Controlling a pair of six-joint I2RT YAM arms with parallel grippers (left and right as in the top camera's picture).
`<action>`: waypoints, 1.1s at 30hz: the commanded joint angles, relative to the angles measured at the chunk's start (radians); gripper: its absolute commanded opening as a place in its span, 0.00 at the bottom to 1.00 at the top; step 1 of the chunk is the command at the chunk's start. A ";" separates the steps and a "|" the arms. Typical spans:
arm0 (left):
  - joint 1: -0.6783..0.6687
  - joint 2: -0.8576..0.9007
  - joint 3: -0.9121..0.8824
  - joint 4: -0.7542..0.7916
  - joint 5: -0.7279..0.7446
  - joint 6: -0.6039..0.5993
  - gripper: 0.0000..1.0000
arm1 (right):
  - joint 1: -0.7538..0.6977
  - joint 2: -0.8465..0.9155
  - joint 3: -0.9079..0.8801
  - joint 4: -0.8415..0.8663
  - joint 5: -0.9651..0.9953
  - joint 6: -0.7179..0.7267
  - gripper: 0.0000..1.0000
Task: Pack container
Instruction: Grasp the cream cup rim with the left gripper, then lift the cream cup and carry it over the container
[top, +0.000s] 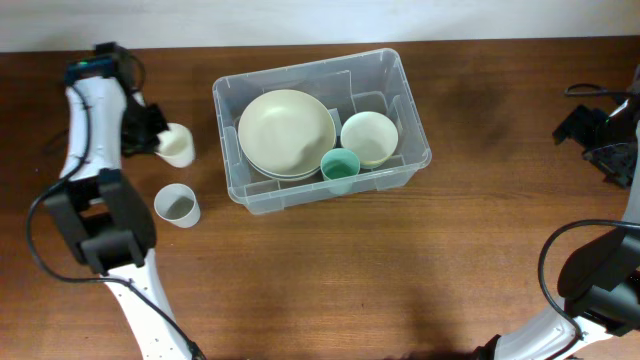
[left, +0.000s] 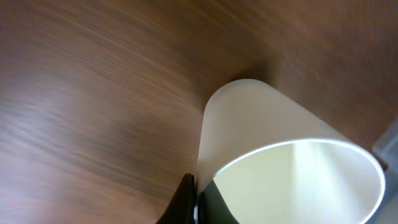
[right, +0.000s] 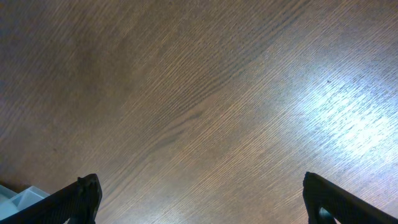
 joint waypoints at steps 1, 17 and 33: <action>0.085 -0.006 0.154 -0.042 0.006 -0.002 0.01 | -0.003 -0.013 -0.004 0.000 0.002 -0.006 0.99; -0.148 -0.078 0.731 -0.322 0.386 0.336 0.01 | -0.003 -0.013 -0.004 0.000 0.002 -0.006 0.99; -0.616 -0.076 0.610 -0.322 0.249 0.406 0.01 | -0.003 -0.013 -0.004 0.000 0.002 -0.006 0.99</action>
